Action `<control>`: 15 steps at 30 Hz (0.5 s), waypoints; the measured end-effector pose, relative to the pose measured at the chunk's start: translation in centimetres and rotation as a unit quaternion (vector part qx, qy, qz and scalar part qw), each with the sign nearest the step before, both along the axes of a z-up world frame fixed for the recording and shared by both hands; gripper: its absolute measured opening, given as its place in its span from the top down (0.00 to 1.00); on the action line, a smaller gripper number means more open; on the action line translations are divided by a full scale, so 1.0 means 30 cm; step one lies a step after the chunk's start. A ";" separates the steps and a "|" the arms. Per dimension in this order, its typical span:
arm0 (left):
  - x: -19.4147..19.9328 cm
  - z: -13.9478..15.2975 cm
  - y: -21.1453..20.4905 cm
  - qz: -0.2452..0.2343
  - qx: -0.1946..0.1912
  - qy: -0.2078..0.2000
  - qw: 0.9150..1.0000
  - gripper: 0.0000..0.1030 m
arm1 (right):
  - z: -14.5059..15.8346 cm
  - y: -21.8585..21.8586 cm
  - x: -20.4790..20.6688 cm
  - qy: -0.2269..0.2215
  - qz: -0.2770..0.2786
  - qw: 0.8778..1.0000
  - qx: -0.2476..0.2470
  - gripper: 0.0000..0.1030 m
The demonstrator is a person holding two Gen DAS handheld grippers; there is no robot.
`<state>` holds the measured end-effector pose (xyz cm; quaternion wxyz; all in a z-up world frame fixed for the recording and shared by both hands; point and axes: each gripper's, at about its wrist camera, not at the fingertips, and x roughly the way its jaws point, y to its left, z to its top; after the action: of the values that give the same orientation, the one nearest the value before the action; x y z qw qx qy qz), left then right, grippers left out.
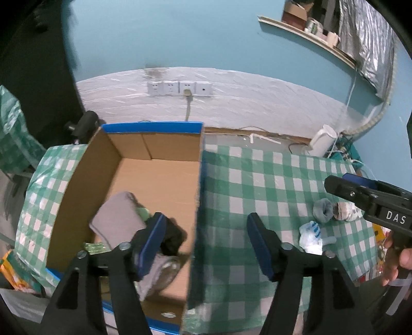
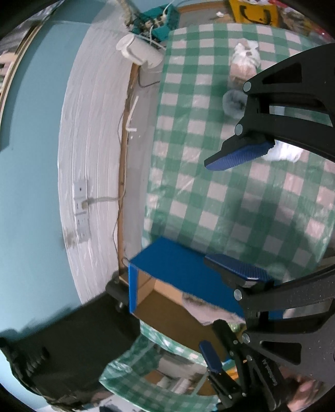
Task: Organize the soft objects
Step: 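Move both tools back over the table toward the remaining socks and cloth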
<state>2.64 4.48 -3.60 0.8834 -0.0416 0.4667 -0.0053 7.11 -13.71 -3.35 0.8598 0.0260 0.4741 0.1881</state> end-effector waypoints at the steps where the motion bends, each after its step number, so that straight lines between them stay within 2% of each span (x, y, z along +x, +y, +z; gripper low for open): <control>1: 0.001 -0.002 -0.012 -0.003 0.000 0.001 1.000 0.30 | -0.002 -0.019 -0.004 0.000 -0.003 1.000 -0.001 0.34; 10: 0.025 -0.030 -0.184 -0.054 0.012 0.016 0.998 0.24 | -0.040 -0.215 -0.029 0.007 -0.039 0.999 -0.026 0.33; 15: 0.040 -0.065 -0.292 -0.084 0.009 0.037 0.996 0.23 | -0.071 -0.318 -0.046 0.013 -0.052 0.997 -0.047 0.33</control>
<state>3.83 -4.27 -5.54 0.8623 0.0056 0.5010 -0.0735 5.74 -23.26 -5.47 0.8625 0.0124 0.4915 0.1200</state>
